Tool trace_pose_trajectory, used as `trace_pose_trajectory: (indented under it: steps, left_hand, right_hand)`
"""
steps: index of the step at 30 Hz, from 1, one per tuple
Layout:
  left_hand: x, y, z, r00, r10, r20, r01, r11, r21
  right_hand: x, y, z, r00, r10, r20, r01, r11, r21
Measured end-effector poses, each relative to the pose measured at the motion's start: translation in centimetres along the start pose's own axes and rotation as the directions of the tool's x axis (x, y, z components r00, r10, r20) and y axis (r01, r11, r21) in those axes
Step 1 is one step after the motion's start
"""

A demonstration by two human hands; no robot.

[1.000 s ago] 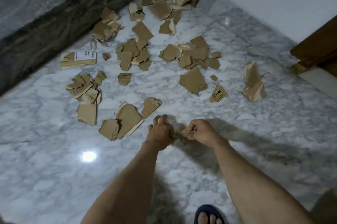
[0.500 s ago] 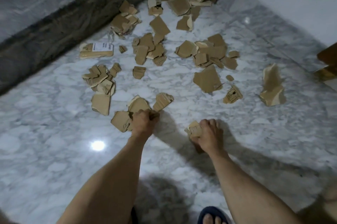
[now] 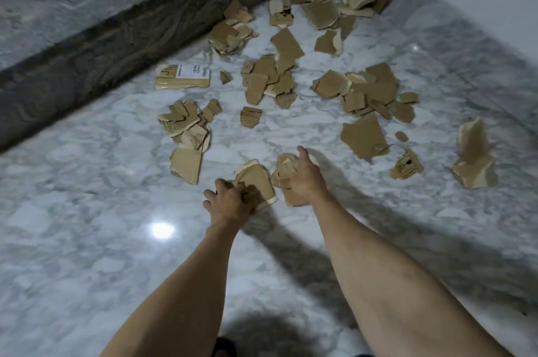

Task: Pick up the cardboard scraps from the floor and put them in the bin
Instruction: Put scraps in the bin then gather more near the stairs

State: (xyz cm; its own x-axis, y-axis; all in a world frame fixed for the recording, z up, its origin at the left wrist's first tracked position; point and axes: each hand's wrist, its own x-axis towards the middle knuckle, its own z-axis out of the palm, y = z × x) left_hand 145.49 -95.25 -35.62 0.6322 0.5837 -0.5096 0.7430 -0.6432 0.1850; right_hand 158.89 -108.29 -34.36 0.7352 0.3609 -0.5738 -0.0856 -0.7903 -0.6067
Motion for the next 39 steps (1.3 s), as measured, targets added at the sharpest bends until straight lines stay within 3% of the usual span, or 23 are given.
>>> trace_pose_trajectory:
  steps: [4, 9, 11, 14, 17, 18, 20, 23, 26, 28, 31, 34, 37, 39]
  left_hand:
    - [-0.2, -1.6, -0.7, 0.991, 0.127, -0.034, -0.126, 0.992, 0.030]
    - [1.5, -3.9, -2.8, 0.984, 0.177, -0.011, -0.171, 0.933, -0.316]
    - [2.1, -4.2, -3.2, 0.971, 0.238, -0.024, -0.228, 0.892, -0.390]
    - [2.7, -4.3, -3.0, 0.961, 0.260, -0.088, -0.260, 0.758, -0.599]
    - [2.2, -3.9, -3.5, 0.992, 0.114, 0.052, -0.003, 0.434, -0.901]
    - [2.2, -3.9, -3.4, 0.988, 0.098, 0.120, 0.081, 0.333, -0.939]
    - [2.4, -4.1, -3.5, 0.980, 0.046, 0.195, 0.177, 0.259, -0.949]
    - [3.3, -5.0, -4.6, 0.966, -0.185, 0.181, 0.233, 0.315, -0.920]
    - [5.9, -6.3, -6.5, 0.926, -0.373, 0.066, 0.310, 0.647, -0.697]
    - [7.4, -6.8, -7.6, 0.913, -0.407, 0.015, 0.363, 0.796, -0.484]
    - [8.7, -6.6, -7.3, 0.942, -0.333, -0.040, 0.304, 0.898, -0.318]
    - [9.1, -6.3, -6.1, 0.961, -0.267, -0.075, 0.242, 0.941, -0.237]
    - [9.3, -6.3, -5.9, 0.968, -0.240, -0.072, 0.216, 0.946, -0.241]
    - [9.3, -6.3, -6.1, 0.961, -0.267, -0.076, 0.253, 0.954, -0.163]
  right_hand:
    - [1.0, -0.4, 1.3, 0.997, -0.078, 0.018, 0.080, 0.930, -0.358]
    - [1.1, -0.1, 1.0, 0.992, -0.101, -0.070, 0.052, 0.859, -0.509]
    - [0.9, 0.1, 0.9, 0.993, -0.070, -0.096, 0.032, 0.933, -0.360]
    - [0.7, 0.2, 0.4, 0.991, 0.060, -0.123, -0.044, 0.991, 0.129]
    - [0.3, -1.2, -0.5, 0.980, 0.166, -0.108, -0.083, 0.839, 0.538]
    - [0.1, -2.0, -0.7, 0.981, 0.177, -0.079, -0.095, 0.794, 0.600]
    - [-0.1, -3.6, -0.4, 0.988, 0.146, -0.039, -0.095, 0.800, 0.593]
    - [0.4, -5.5, 1.4, 0.996, 0.072, -0.053, -0.042, 0.899, 0.436]
    - [1.2, -7.1, 4.2, 0.998, 0.017, -0.059, -0.003, 0.972, 0.234]
    - [1.6, -8.1, 6.2, 0.999, -0.005, -0.039, 0.008, 0.997, 0.077]
    - [1.6, -8.4, 9.5, 0.997, -0.044, -0.062, 0.026, 0.964, -0.264]
    - [1.8, -8.2, 10.5, 0.984, -0.076, -0.159, -0.001, 0.901, -0.434]
    - [2.1, -8.4, 10.2, 0.984, -0.037, -0.174, -0.047, 0.889, -0.456]
    - [2.0, -8.6, 10.4, 0.985, 0.003, -0.173, -0.063, 0.939, -0.340]
